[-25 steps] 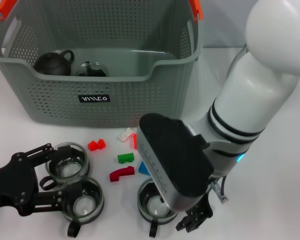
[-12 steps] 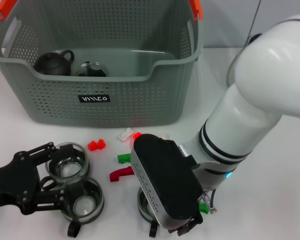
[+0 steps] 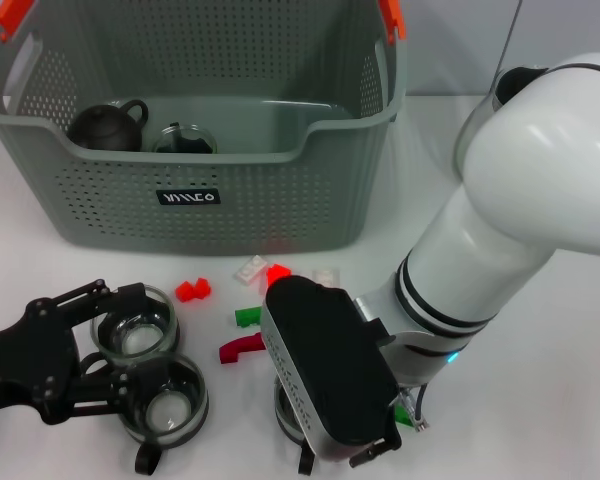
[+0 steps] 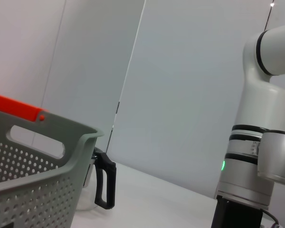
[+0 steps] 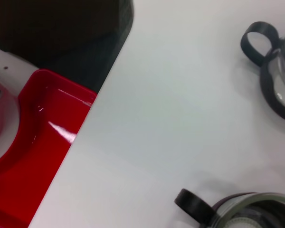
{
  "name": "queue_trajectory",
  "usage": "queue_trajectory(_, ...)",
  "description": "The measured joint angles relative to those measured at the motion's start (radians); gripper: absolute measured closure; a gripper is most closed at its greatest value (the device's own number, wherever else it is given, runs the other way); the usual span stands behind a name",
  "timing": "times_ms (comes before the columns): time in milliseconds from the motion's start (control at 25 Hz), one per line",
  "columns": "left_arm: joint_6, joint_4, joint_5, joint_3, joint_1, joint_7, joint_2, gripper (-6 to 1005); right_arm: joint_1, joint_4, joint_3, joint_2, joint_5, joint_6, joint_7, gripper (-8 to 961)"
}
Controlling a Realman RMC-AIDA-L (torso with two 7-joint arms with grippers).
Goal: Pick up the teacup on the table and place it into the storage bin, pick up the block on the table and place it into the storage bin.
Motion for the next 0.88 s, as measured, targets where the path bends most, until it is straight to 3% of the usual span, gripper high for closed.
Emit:
queue_trajectory(200, 0.0, -0.001, 0.0, 0.0, 0.0, 0.0, 0.0, 74, 0.009, 0.006, -0.001, 0.0, -0.001, -0.002, 0.011, 393)
queue_trajectory(440, 0.0, -0.002, 0.0, 0.0, -0.001, 0.0, 0.001, 75, 0.008, 0.0, 0.0, 0.0, -0.004, -0.003, 0.013, 598)
queue_trajectory(640, 0.0, -0.002, 0.0, 0.0, -0.001, 0.0, 0.001, 77, 0.01, -0.011, 0.002, 0.0, -0.004, -0.009, 0.013, 833)
queue_trajectory(880, 0.0, -0.002, 0.0, 0.0, 0.002, 0.0, 0.001, 78, -0.004, -0.074, 0.037, -0.003, 0.009, -0.048, 0.01, 897)
